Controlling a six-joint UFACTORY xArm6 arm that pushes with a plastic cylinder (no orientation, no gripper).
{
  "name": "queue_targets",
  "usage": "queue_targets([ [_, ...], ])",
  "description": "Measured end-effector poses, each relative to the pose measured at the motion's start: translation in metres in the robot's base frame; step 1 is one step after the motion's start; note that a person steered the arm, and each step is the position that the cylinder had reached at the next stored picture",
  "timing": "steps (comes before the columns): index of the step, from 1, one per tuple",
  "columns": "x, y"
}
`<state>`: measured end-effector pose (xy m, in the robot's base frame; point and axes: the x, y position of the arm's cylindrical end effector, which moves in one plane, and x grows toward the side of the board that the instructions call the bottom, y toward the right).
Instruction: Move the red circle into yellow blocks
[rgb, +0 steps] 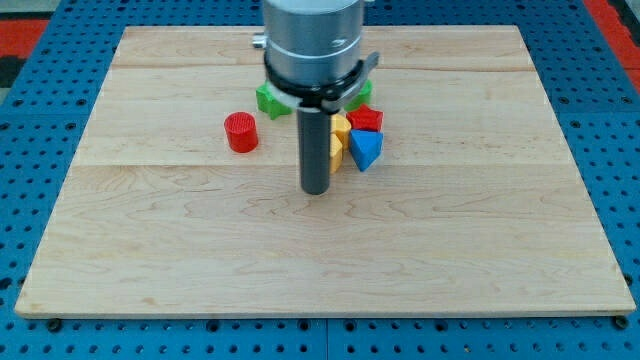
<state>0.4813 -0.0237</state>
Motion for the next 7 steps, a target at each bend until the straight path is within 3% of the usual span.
queue_targets([
  [1, -0.012, -0.083],
  [2, -0.051, -0.147],
  [3, -0.072, -0.15],
  [5, -0.102, -0.091],
  [7, -0.095, -0.083],
])
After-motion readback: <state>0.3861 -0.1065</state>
